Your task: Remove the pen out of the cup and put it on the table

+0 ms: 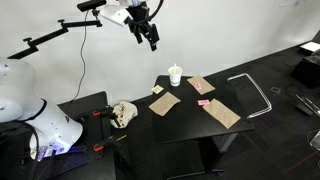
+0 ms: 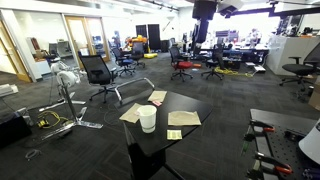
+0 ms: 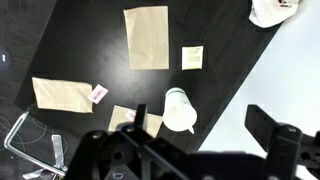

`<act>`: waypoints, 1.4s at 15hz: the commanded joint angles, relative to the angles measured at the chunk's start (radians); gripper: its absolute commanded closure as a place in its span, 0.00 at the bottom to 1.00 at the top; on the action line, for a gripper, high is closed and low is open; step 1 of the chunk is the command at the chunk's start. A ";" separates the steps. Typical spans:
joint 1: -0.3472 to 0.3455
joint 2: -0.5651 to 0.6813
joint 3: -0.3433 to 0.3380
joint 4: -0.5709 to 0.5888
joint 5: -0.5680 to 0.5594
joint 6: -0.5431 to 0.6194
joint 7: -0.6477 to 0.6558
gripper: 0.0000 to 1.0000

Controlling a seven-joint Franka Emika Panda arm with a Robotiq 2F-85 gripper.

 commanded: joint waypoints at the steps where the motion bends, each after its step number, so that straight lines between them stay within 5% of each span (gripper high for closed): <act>1: 0.034 0.114 -0.004 0.062 0.055 0.064 -0.096 0.00; 8: 0.047 0.276 0.047 0.144 0.074 0.069 -0.260 0.00; 21: 0.030 0.285 0.078 0.136 0.065 0.070 -0.237 0.00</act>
